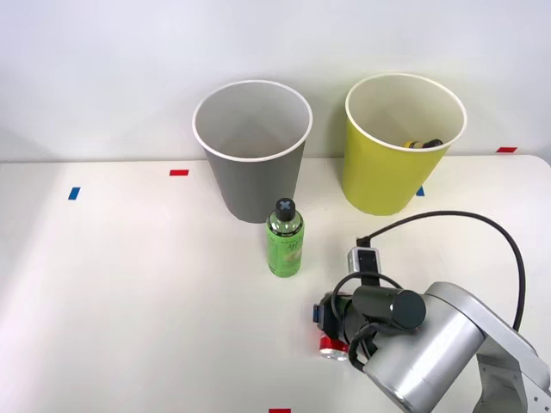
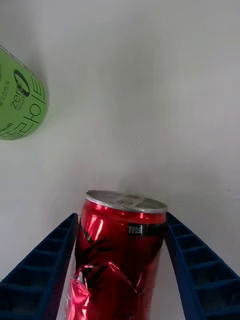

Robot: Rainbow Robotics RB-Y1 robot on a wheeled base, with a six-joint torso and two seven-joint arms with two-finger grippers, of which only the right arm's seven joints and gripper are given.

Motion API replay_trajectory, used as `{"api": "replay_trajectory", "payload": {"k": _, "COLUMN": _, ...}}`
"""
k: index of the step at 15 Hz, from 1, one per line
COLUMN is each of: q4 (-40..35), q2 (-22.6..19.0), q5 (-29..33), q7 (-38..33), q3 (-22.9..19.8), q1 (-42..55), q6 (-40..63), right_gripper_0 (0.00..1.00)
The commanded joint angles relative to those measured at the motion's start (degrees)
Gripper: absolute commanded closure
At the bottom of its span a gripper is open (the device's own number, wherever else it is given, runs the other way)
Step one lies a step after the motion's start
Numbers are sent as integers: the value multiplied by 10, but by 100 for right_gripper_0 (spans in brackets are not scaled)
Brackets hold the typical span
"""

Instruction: Put cans in the gray bin, plastic bottles in the light green bin

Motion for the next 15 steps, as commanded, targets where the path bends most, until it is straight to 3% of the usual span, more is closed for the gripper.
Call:
{"api": "replay_trajectory", "payload": {"k": 1, "q4": 0, "q2": -3, "q5": 3, "q7": 8, "q3": 1, "q1": 0, "q6": 0, "right_gripper_0": 76}}
{"api": "replay_trajectory", "payload": {"k": 2, "q4": -2, "q2": -6, "q5": 4, "q7": 10, "q3": 1, "q1": 2, "q6": 0, "right_gripper_0": 99}}
{"api": "replay_trajectory", "payload": {"k": 7, "q4": -75, "q2": -16, "q5": 29, "q7": 17, "q3": -4, "q1": 26, "q6": 46, "right_gripper_0": 100}}
{"api": "replay_trajectory", "payload": {"k": 13, "q4": -158, "q2": -39, "q5": 46, "q7": 37, "q3": -41, "q1": 83, "q6": 44, "right_gripper_0": 100}}
{"api": "replay_trajectory", "payload": {"k": 15, "q4": -176, "q2": -42, "q5": 76, "q7": 39, "q3": -46, "q1": 97, "q6": 41, "right_gripper_0": 100}}
